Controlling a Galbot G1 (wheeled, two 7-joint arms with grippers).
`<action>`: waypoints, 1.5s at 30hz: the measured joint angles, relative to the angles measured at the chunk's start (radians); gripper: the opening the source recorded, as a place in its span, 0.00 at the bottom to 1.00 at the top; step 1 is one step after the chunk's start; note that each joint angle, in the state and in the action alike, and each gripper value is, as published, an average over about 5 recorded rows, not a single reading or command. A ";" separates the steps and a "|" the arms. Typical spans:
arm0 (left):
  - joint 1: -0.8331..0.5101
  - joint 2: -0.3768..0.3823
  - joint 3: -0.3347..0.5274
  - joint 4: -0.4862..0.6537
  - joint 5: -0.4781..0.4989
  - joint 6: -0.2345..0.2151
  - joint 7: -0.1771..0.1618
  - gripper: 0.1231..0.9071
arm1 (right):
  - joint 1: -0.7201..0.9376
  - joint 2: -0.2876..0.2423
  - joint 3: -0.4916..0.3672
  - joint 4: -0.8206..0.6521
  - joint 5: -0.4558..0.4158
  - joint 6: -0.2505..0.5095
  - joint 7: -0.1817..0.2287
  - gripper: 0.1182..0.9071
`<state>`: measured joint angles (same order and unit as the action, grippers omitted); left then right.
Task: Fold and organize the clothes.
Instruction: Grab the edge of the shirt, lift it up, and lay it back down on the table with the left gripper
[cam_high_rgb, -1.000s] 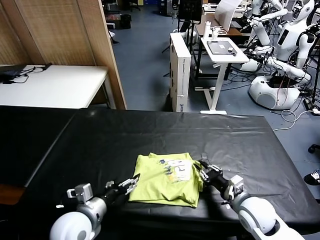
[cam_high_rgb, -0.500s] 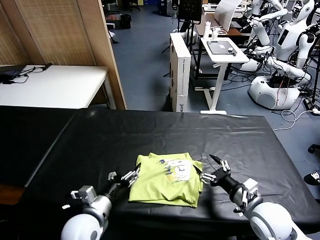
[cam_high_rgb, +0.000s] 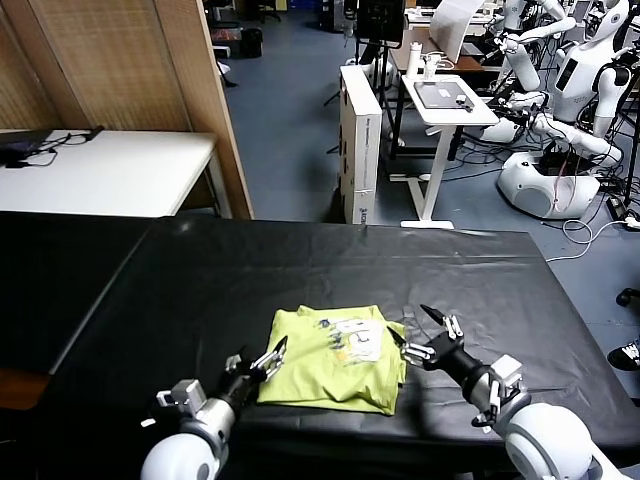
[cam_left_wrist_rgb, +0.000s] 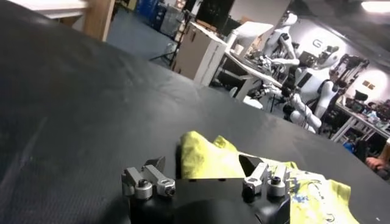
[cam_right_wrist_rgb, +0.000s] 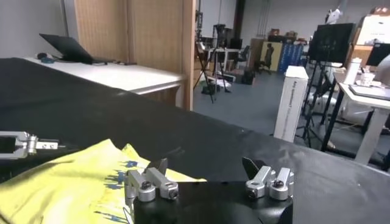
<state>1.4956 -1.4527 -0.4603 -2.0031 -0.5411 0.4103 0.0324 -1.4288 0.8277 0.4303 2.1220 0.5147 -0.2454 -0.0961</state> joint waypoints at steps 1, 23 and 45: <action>0.001 -0.003 0.000 0.002 0.000 -0.001 0.001 1.00 | 0.000 0.000 0.000 0.000 0.000 0.000 0.000 1.00; 0.002 -0.015 -0.026 -0.021 -0.167 0.064 -0.015 0.08 | -0.002 0.013 0.007 0.000 -0.002 0.006 0.004 1.00; 0.040 0.477 -0.457 -0.130 -0.392 0.119 -0.023 0.07 | 0.006 0.089 0.000 -0.054 -0.021 0.031 0.008 1.00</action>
<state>1.5355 -0.9754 -0.9176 -2.1329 -0.9329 0.5291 0.0092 -1.4228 0.9164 0.4306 2.0683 0.4938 -0.2140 -0.0884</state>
